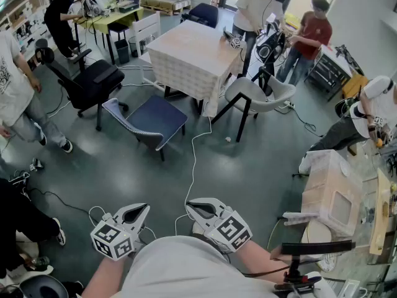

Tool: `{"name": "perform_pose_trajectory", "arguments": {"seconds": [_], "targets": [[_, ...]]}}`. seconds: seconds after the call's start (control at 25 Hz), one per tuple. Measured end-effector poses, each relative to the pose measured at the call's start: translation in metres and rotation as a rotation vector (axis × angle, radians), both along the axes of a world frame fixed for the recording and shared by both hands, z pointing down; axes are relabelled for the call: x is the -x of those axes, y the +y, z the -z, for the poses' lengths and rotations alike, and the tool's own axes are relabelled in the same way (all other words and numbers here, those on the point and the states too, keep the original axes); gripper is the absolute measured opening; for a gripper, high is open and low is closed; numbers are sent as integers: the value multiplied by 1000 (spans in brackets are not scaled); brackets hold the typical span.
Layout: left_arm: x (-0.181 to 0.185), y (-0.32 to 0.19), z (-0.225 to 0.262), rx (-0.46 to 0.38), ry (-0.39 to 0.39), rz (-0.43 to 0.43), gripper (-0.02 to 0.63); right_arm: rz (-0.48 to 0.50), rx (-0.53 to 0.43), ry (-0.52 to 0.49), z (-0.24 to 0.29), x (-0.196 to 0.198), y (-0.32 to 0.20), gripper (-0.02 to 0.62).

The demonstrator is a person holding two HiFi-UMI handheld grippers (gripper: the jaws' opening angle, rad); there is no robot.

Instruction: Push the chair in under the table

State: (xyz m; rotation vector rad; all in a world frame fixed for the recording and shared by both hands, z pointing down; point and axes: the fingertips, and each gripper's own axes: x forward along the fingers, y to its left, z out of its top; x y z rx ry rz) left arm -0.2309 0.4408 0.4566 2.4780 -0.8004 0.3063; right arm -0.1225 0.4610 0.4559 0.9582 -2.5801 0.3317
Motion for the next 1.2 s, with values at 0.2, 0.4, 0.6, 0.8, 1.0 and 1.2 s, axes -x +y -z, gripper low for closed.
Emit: {"name": "perform_pose_trajectory", "arguments": {"seconds": [0.2,0.4,0.6,0.8,1.0,1.2], "targets": [[-38,-15,0,-2,-14,-13,12,-9,-10,-8,2,-37,-12,14],[-76,-26,-5,15,-16,-2,12,-11,-10,-23,2,-77,-21,14],[-108,-41,-10,2,-27,32,12,24,-20,-12,-6,-113,-29,15],[-123,-60,-17,8,-45,95,14,54,-24,3,-15,-137,-41,23],[-121,-104,-30,33,-61,162,50,14,-4,-11,-25,-151,-72,151],[-103,-182,-54,90,-42,257,139,-33,-8,17,-31,-166,-124,182]]}}
